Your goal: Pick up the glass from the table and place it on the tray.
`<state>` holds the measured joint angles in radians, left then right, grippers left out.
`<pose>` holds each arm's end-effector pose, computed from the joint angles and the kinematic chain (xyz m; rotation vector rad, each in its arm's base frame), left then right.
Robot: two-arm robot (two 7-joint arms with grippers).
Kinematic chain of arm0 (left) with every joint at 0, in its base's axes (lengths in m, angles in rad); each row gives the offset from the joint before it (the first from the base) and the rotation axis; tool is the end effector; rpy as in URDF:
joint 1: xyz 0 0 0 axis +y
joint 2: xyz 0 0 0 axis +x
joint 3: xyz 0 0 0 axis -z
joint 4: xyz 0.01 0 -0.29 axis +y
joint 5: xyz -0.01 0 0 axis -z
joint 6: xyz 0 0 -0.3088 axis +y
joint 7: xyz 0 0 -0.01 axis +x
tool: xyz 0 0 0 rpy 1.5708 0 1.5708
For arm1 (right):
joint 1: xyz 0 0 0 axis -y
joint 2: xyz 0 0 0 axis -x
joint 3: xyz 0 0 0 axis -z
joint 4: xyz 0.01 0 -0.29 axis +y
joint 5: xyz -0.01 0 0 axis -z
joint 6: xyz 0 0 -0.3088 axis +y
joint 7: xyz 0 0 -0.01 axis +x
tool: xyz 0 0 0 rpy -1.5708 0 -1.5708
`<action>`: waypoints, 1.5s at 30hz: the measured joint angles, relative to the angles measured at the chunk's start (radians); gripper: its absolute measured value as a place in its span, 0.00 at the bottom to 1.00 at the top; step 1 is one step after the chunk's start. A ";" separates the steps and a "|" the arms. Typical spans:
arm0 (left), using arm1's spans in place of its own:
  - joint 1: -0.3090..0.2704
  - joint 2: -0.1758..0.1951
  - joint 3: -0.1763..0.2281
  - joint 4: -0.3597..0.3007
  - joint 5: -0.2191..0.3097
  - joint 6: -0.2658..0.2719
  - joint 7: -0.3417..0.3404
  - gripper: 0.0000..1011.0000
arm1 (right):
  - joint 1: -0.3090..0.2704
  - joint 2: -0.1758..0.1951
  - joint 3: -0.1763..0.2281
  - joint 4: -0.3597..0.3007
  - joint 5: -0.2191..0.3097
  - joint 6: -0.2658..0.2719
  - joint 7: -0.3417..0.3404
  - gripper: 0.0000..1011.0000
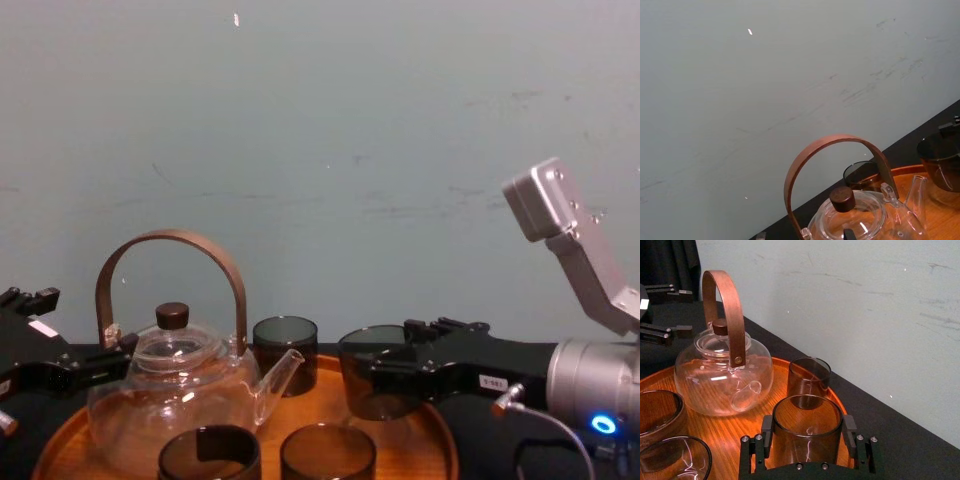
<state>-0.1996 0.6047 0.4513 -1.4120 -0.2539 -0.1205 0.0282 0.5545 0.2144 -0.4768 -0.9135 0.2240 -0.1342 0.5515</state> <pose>0.3581 0.0827 -0.3022 0.3044 -0.2851 1.2480 0.4603 0.0104 -0.3094 -0.2051 -0.0599 -0.7509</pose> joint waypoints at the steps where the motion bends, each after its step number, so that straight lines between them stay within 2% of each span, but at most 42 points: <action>1: 0.000 0.000 0.000 0.000 0.000 0.000 0.000 0.99 | 0.001 -0.002 -0.001 0.003 -0.001 -0.002 0.000 0.85; 26: 0.000 0.000 0.000 0.000 0.000 0.000 0.000 0.99 | 0.020 -0.037 -0.012 0.092 -0.029 -0.035 0.013 0.85; 45: 0.000 0.000 0.000 0.000 0.000 0.000 0.000 0.99 | 0.019 -0.043 -0.011 0.109 -0.041 -0.025 0.015 0.85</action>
<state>-0.1996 0.6047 0.4514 -1.4120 -0.2539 -0.1205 0.0282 0.5734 0.1714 -0.4882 -0.8041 0.1825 -0.1588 0.5669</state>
